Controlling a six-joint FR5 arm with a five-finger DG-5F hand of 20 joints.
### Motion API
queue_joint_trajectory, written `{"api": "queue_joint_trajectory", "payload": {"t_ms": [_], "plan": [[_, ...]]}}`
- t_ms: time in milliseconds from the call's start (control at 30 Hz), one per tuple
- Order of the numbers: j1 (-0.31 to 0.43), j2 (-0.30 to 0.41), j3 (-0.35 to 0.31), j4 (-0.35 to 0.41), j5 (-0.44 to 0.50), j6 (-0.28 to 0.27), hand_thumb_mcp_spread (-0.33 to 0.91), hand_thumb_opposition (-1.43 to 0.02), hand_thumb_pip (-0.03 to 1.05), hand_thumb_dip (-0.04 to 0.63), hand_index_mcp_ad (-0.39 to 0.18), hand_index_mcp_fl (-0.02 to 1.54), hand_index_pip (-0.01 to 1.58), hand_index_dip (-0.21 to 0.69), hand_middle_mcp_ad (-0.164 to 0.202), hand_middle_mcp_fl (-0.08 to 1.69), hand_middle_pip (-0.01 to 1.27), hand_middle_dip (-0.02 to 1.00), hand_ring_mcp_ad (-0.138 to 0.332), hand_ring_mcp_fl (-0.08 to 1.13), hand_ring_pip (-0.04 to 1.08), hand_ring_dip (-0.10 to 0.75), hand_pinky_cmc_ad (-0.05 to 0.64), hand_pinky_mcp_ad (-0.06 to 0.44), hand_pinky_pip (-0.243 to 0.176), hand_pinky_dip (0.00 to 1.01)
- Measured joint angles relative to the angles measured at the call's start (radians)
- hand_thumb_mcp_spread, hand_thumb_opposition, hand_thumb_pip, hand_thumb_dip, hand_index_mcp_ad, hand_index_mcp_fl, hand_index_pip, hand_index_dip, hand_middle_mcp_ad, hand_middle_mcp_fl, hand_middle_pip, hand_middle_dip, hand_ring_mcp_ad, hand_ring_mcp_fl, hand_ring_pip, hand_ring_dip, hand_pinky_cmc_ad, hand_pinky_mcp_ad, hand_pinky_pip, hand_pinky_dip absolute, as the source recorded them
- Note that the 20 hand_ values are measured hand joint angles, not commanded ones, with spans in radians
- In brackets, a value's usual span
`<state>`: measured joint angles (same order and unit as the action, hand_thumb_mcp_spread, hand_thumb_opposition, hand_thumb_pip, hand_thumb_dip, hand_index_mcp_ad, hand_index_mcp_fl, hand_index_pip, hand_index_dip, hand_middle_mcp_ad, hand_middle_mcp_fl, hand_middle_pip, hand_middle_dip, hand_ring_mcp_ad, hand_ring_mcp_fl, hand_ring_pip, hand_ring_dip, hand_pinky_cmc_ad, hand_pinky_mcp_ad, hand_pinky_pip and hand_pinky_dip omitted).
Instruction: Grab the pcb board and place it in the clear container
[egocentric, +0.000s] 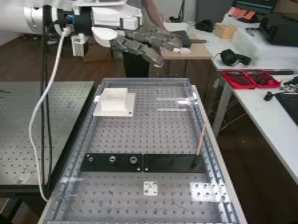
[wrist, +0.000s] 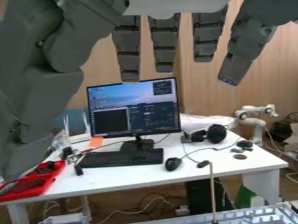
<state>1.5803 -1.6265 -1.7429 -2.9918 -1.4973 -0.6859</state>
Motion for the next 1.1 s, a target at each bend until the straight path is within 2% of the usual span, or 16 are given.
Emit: {"api": "queue_joint_trajectory", "payload": {"t_ms": [700, 833, 1100], "plan": [[0.007, 0.007, -0.005, 0.000, 0.006, 0.000, 0.34, -0.77, 0.22, 0.079, -0.058, 0.31, 0.07, 0.239, 0.108, 0.08, 0.16, 0.20, 0.230, 0.00, 0.11, 0.037, 0.447, 0.326, -0.105, 0.52], [0.008, 0.007, -0.006, 0.000, 0.007, -0.001, 0.34, -0.77, 0.22, 0.079, -0.054, 0.31, 0.07, 0.239, 0.108, 0.08, 0.16, 0.20, 0.234, 0.00, 0.11, 0.037, 0.447, 0.342, -0.105, 0.52], [0.008, 0.008, -0.005, 0.000, 0.008, -0.003, 0.34, -0.77, 0.22, 0.079, -0.054, 0.31, 0.07, 0.239, 0.108, 0.08, 0.16, 0.20, 0.230, 0.00, 0.11, 0.037, 0.447, 0.340, -0.105, 0.52]]}}
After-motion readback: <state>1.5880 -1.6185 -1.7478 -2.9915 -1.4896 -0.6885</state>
